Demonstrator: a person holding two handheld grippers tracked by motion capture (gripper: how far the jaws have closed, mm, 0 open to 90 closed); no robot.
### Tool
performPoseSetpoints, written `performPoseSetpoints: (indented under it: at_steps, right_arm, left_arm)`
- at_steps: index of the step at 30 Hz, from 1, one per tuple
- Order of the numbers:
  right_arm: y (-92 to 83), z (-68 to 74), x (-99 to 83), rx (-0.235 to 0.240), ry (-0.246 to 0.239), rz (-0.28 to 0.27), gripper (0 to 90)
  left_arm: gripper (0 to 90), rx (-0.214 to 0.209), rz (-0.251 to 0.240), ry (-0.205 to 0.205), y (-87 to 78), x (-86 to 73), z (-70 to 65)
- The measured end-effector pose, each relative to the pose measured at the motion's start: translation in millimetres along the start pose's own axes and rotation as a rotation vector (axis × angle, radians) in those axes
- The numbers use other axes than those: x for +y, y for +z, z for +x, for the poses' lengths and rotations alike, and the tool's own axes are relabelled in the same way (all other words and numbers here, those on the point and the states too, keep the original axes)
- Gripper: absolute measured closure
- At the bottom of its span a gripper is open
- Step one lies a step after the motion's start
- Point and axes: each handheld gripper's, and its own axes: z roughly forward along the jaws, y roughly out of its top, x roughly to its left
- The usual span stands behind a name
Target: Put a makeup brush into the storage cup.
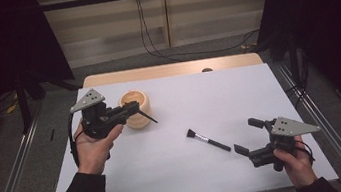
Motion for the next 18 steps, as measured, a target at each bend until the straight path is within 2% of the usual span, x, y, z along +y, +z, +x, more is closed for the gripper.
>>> performPoseSetpoints:
  at_steps: [8, 12, 18]
  right_arm:
    - [0.4, 0.5, -0.2, -0.005, 0.000, 0.001, 0.0]
    - [1.5, 1.3, -1.0, 0.001, -0.008, 0.008, 0.0]
    - [1.0, 0.7, -1.1, -0.001, -0.003, 0.003, 0.0]
  left_arm:
    - [84.2, 0.032, -0.011, 0.000, 0.4, 11.2, 8.9]
    - [84.2, 0.051, -0.012, 0.015, -0.5, 16.6, 11.9]
    - [84.2, 0.077, -0.012, 0.010, 1.0, 22.4, 20.5]
